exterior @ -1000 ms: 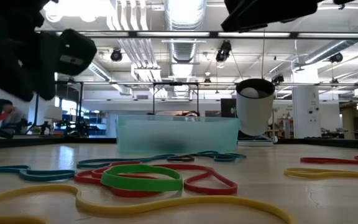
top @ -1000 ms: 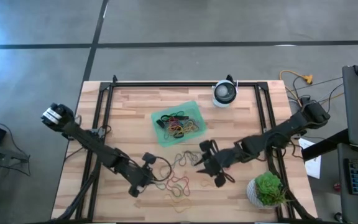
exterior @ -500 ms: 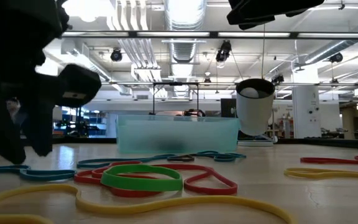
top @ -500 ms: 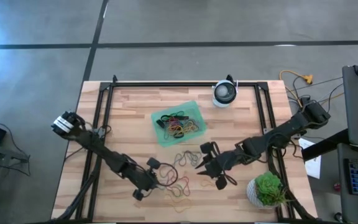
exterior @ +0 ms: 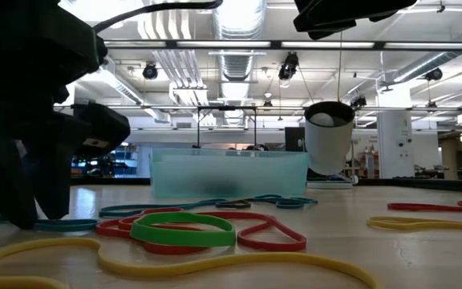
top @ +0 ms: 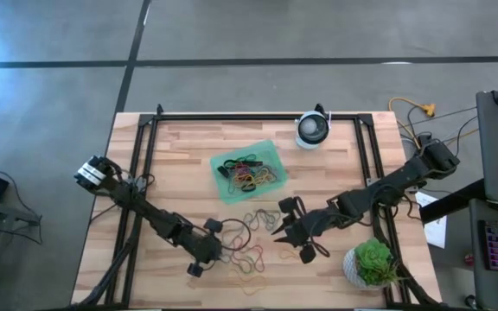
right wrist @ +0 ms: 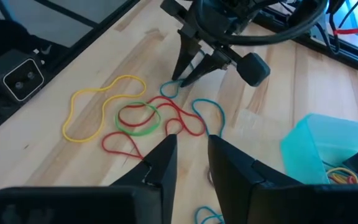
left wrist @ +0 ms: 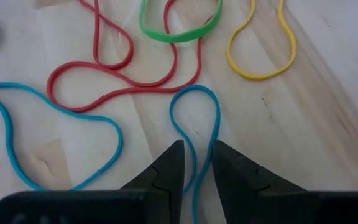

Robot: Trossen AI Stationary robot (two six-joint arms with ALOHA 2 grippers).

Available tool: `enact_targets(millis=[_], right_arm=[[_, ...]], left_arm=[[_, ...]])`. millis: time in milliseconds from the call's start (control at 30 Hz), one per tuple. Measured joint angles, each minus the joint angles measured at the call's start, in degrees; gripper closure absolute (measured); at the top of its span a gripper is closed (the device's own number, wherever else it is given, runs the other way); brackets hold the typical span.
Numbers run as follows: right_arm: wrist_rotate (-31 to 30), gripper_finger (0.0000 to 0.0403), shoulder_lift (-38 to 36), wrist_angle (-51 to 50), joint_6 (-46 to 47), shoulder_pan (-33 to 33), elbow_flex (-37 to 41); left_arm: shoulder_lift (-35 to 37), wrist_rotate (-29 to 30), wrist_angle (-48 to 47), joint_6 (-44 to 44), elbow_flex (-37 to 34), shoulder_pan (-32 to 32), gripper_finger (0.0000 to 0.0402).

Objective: Pick and place rubber bands into bin
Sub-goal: Put the blue rubber band into the green bin

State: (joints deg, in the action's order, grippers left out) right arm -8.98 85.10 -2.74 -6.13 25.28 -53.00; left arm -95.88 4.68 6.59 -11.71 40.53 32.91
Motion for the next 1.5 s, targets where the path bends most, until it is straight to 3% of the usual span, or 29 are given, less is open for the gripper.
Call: enact_targets(millis=[467,767,1000,1267,1500], right_arm=[[0.01,0.0325,0.02,-0.04,1.26,0.0,-0.01],[0.01,0.0324,0.02,-0.06,1.28,0.0,-0.01],[0.01,0.0329,0.04,-0.37,1.59,0.0,-0.01],[0.01,0.033,0.07,-0.39,1.68,0.0,-0.01],[0.01,0.0324,0.11,-0.5,1.66,0.0,-0.01]], left_arm=[[-0.26,-0.04,1.79,-10.4,-2.44,0.07,0.0334],[0.33,0.01,2.24,-10.0,-2.71,0.22,0.0337],[0.24,-0.14,2.29,-10.02,-3.28,0.28,0.0396],[0.86,-0.14,2.06,-9.86,-3.36,0.24,0.04],[3.96,0.02,0.06,-2.61,-2.01,0.22,0.0401]])
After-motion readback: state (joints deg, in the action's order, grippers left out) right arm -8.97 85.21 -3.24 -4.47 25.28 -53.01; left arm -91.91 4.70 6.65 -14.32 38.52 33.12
